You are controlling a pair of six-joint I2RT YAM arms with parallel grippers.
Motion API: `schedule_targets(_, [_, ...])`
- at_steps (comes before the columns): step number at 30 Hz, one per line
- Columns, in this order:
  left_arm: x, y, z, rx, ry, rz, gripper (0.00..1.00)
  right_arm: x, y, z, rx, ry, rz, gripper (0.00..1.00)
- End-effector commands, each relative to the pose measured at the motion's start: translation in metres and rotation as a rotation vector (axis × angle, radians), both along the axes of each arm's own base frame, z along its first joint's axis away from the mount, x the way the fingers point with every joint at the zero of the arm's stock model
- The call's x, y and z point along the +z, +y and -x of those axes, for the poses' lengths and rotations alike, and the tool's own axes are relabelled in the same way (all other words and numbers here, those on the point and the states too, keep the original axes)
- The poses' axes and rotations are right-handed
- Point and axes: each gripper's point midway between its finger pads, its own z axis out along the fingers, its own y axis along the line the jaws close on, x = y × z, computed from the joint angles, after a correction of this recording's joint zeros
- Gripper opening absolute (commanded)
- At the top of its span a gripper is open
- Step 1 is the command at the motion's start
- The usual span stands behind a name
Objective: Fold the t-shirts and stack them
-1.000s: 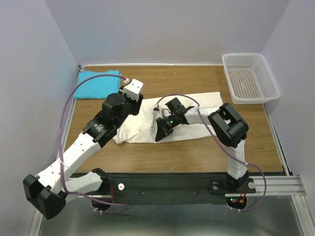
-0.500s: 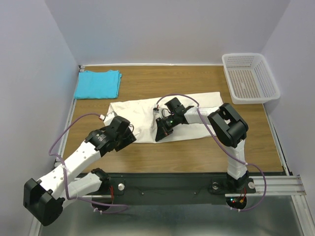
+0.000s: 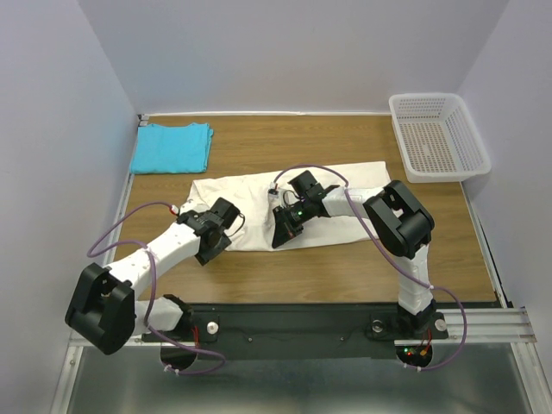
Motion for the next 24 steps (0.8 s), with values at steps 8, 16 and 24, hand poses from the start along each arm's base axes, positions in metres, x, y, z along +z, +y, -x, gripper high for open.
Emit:
schedule_targets(8, [0.010, 0.010, -0.034, 0.009, -0.076, -0.064, 0.50, -0.040, -0.017, -0.006, -0.027, -0.051, 0.156, 0.11])
schedule_targets(16, [0.003, 0.021, -0.025, 0.002, -0.049, -0.088, 0.42, -0.041, -0.017, -0.006, -0.027, -0.051, 0.158, 0.11])
schedule_targets(24, [0.018, 0.024, -0.035, -0.073, -0.066, -0.092, 0.20, -0.041, -0.018, -0.006, -0.027, -0.050, 0.159, 0.11])
